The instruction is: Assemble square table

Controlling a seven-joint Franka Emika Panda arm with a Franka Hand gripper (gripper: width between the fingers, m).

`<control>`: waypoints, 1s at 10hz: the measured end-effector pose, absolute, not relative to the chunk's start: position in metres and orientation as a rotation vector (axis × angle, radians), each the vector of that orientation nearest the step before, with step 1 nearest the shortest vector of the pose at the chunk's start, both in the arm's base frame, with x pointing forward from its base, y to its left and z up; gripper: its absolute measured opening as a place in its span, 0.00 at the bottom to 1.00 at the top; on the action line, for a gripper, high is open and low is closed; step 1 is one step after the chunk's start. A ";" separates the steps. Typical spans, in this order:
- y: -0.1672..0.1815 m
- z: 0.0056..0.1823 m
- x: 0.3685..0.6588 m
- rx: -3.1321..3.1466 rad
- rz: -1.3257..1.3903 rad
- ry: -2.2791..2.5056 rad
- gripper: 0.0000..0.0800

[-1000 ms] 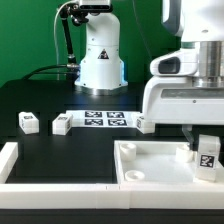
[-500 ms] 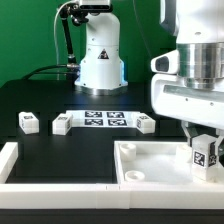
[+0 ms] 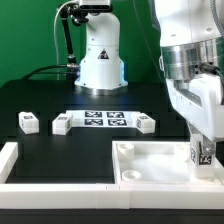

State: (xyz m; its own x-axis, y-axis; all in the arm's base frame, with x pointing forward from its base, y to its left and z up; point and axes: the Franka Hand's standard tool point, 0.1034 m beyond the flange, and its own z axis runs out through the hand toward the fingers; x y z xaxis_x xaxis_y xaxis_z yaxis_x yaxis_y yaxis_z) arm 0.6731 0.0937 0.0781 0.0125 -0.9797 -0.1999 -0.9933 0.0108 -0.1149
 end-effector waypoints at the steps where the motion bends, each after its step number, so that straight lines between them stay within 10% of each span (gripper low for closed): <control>1: 0.095 0.076 0.673 -2.170 0.055 1.967 0.38; 2: 0.103 0.068 0.672 -2.368 -0.016 1.784 0.63; 4: 0.114 0.062 0.671 -2.637 -0.104 1.382 0.77; 10: 0.105 0.067 0.673 -3.069 -0.140 0.395 0.81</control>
Offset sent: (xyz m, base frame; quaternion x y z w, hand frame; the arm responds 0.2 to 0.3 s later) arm -0.0198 0.0257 -0.0085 0.0202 -0.0267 -0.3555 0.9341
